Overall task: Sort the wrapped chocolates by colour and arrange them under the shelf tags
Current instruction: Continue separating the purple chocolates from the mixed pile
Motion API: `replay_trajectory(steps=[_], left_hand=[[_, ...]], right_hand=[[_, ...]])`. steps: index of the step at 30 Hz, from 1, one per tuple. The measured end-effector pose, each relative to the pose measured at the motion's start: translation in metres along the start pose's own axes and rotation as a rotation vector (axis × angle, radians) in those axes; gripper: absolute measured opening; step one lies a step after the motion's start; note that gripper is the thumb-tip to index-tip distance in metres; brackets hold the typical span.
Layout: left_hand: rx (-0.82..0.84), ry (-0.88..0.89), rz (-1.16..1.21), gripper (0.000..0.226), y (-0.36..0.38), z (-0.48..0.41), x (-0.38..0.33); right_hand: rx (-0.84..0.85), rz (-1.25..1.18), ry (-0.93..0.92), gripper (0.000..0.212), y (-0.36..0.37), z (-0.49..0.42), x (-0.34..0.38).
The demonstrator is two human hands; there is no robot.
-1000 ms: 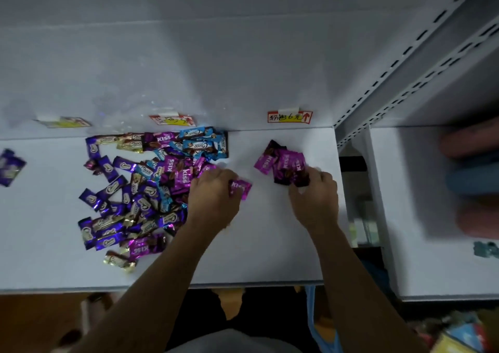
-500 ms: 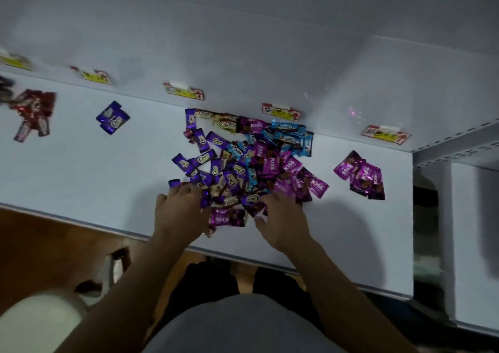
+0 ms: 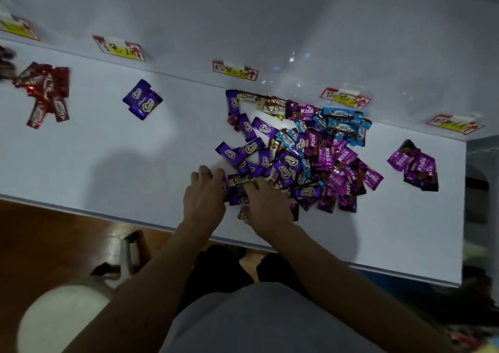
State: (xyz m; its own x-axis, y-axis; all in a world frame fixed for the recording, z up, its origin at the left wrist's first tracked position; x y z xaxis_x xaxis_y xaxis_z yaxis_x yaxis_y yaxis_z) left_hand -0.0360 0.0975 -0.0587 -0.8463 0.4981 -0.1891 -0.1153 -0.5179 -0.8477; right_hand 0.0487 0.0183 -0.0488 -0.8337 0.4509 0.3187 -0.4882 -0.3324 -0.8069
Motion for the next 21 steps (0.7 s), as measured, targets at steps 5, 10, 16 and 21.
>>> replay_trajectory(steps=[5,10,16,21], left_hand=[[-0.044,0.074,-0.039,0.039,-0.003,-0.010,0.015],[-0.155,0.209,0.031,0.021,-0.030,-0.027,0.011],[-0.191,0.391,0.109,0.025,-0.054,-0.056,-0.019],[-0.027,0.451,0.016,0.039,-0.038,-0.075,-0.031]], right_hand=[[0.004,-0.011,0.049,0.051,0.010,-0.011,-0.005],[-0.018,-0.029,0.026,0.046,0.012,-0.016,-0.003],[-0.046,-0.165,0.059,0.038,-0.003,-0.013,-0.013],[-0.226,-0.151,0.119,0.030,-0.037,-0.017,-0.029]])
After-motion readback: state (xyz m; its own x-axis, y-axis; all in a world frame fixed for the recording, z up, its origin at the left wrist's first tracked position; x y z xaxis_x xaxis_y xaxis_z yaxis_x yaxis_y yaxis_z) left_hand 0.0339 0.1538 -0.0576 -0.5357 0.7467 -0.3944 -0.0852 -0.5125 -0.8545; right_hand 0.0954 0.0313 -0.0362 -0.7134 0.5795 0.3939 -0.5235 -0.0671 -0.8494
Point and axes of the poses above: each hand's wrist, its own z-axis away from the middle knuckle, its own y-axis out of the palm, x = y × z, the point moved 10 cm from there along -z, towards the middle knuckle
